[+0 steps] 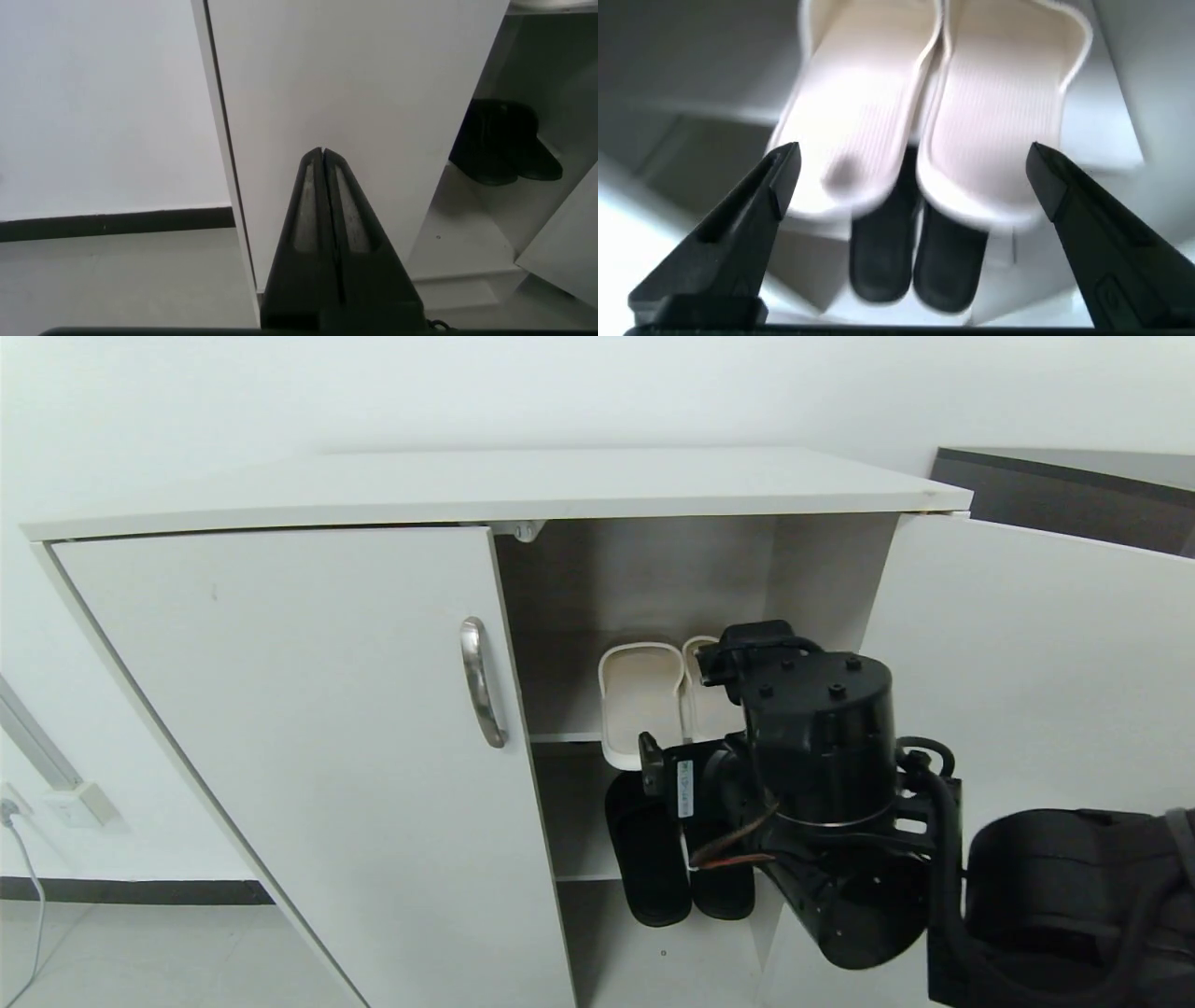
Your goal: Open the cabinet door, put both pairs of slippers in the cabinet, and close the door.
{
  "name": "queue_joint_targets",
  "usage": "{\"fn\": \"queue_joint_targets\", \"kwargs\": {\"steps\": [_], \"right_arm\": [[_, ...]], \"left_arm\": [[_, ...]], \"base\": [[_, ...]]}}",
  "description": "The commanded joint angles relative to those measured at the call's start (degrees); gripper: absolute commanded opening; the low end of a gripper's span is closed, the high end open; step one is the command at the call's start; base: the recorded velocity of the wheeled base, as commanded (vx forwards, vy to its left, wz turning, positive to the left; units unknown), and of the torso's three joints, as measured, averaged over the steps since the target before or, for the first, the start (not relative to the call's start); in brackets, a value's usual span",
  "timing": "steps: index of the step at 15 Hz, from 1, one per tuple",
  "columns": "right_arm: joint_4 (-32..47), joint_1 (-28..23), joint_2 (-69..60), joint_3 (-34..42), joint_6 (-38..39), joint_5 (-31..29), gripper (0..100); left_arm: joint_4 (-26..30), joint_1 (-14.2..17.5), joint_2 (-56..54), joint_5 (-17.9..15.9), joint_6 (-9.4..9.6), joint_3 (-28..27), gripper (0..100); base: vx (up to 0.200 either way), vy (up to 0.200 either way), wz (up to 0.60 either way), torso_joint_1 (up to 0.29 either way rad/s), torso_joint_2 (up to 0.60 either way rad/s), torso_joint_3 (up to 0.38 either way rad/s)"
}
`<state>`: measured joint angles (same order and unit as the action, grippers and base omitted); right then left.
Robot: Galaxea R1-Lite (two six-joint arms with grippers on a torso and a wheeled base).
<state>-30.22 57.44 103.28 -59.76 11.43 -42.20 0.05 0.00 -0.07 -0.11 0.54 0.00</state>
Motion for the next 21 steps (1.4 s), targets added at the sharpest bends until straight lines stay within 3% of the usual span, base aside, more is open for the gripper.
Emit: {"fn": "queue_joint_targets", "kwargs": {"steps": [1, 16, 21], "right_arm": [[-0.45, 1.01, -2.20, 2.72, -0.18, 0.19, 0], [-0.63, 2.15, -0.71, 3.16, 0.17, 0.54, 0], [-0.63, 2.15, -0.62, 3.95, -0.10, 0.37, 0]], "left_arm": [[0.04, 0.00, 0.07, 0.02, -0.01, 0.00, 0], [0.04, 0.09, 0.07, -0.07, -0.01, 0.00, 0], [0.04, 0.00, 0.07, -0.07, -0.01, 0.00, 0]], "base": [[0.000, 0.000, 0.00, 0.000, 0.00, 0.000], [0.000, 0.000, 0.00, 0.000, 0.00, 0.000], [-0.200, 0.000, 0.00, 0.004, 0.00, 0.003]]}}
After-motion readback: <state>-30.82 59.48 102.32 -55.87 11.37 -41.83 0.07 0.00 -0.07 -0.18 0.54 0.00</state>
